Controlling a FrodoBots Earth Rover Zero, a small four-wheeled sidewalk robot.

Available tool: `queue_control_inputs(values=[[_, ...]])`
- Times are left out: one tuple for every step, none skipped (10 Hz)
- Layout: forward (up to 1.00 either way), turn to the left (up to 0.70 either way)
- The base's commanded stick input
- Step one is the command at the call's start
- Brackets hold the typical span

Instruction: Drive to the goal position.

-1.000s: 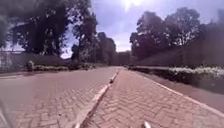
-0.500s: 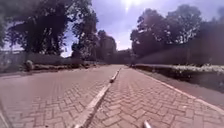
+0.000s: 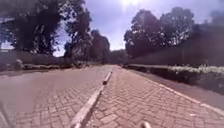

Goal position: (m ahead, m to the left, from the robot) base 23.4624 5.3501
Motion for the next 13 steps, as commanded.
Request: queue_control_inputs(values=[[0.70,-0.13],[0.70,0.00],[0.70,0.00],[0.70,0.00],[0.70,0.00],[0.70,0.00],[0.70,0.00],[0.70,0.00],[0.70,0.00],[0.70,0.00],[0.70,0.00],[0.70,0.00],[0.70,0.00]])
